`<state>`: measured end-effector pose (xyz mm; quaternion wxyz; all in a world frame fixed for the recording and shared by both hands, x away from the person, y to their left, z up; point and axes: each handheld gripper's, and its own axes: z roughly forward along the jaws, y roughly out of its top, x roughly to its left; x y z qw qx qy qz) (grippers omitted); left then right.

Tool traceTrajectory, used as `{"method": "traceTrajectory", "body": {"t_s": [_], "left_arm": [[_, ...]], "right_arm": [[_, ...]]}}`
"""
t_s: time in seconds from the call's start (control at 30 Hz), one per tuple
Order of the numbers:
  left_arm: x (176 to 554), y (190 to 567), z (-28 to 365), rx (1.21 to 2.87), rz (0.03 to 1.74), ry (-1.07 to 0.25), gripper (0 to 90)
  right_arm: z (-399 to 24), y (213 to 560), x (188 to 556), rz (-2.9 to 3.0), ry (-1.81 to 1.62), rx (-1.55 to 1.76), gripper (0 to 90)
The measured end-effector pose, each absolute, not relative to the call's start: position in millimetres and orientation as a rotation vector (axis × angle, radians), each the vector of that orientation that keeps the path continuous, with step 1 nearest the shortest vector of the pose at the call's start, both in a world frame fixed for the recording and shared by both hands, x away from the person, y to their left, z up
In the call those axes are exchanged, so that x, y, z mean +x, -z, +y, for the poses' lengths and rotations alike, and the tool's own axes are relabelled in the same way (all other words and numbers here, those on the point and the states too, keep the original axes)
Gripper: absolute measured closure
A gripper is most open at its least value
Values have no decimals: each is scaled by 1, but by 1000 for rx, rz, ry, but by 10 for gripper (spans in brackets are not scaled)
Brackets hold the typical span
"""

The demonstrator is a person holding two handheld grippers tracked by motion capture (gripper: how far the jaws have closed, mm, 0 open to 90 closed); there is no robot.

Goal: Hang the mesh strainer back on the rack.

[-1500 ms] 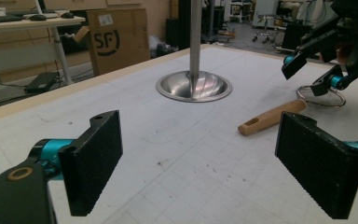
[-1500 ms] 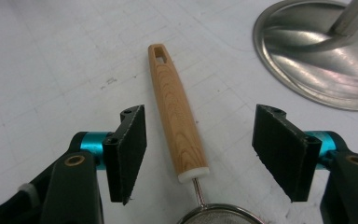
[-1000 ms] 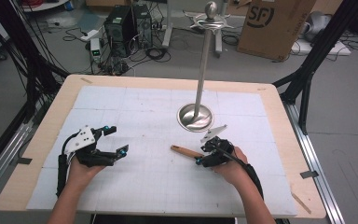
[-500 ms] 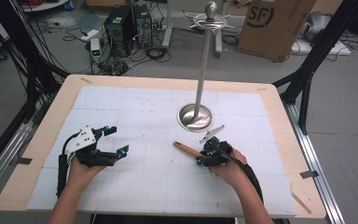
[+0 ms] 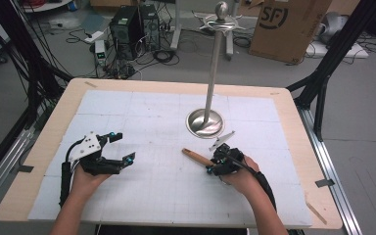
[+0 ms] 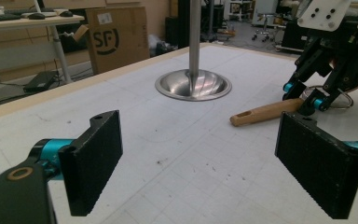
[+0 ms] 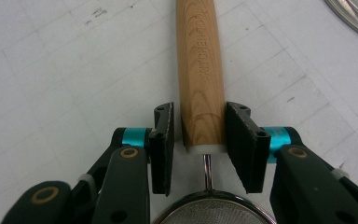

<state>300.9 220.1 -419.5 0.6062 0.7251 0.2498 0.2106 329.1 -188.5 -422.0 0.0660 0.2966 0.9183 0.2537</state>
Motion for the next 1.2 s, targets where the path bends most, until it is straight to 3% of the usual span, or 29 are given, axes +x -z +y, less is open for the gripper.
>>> {"method": "traceTrajectory", "body": {"t_s": [0.77, 1.2], "left_arm": [[301, 420, 220, 1684, 577, -496, 154], [302, 420, 221, 1680, 577, -496, 154]], "right_arm": [[-173, 416, 337, 2831, -565, 864, 661], [-173, 415, 330, 2790, -641, 797, 684]]}}
